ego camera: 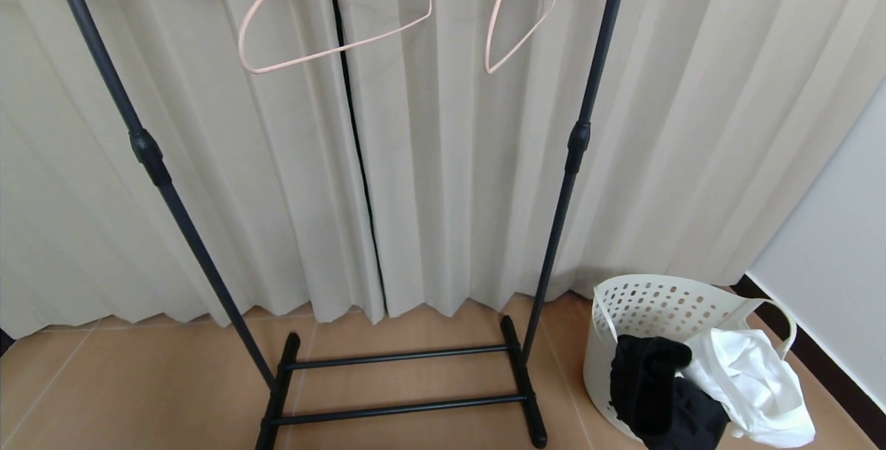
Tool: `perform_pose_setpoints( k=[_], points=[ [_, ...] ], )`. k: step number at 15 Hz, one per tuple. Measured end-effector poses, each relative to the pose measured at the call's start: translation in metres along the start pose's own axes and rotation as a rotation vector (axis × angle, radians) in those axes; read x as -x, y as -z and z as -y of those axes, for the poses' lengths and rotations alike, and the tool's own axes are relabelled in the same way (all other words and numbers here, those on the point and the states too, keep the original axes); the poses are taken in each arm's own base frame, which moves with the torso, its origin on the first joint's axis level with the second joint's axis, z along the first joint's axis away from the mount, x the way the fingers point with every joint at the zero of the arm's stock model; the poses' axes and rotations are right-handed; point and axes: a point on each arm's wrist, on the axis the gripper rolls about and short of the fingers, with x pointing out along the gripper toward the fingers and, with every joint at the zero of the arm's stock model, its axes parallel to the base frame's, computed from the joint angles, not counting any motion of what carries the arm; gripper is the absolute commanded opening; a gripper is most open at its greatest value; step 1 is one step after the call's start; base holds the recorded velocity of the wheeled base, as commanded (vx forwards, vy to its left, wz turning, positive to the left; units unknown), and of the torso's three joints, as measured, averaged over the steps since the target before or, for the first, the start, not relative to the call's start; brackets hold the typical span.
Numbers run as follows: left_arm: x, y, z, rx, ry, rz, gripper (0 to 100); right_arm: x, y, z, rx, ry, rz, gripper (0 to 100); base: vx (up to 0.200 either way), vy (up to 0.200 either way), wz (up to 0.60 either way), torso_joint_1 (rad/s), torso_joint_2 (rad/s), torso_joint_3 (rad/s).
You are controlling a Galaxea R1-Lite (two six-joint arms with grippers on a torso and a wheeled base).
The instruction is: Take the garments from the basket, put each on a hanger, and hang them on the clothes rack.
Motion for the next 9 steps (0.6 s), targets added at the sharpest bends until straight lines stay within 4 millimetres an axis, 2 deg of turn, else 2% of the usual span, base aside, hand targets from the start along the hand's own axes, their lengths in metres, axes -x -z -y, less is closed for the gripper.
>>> perform_pose_setpoints(
  k=[1, 6, 8, 9],
  points=[
    [0.0, 0.0001, 0.0, 0.001, 0.0, -0.001, 100, 0.0, 0.0001, 0.0, 0.001, 0.0, -0.001, 100, 0.0, 0.0, 0.0, 0.0, 0.0, 0.0],
    [0.0, 0.0001, 0.0, -0.001, 0.0, -0.001, 100, 0.0, 0.0, 0.0, 0.001, -0.001, 0.0, 100, 0.0, 0.0, -0.6, -0.004, 0.0, 0.006],
    [0.0, 0.0002, 0.0, -0.002, 0.0, -0.001, 100, 0.0, 0.0001, 0.0, 0.001, -0.001, -0.001, 100, 0.0, 0.0, 0.0, 0.0, 0.0, 0.0],
    [0.0, 0.0002, 0.0, -0.002, 0.0, -0.001, 100, 0.0, -0.0001, 0.0, 0.003, -0.001, 0.001, 100, 0.0, -0.2, 0.0, 0.002, 0.0, 0.002]
  ],
)
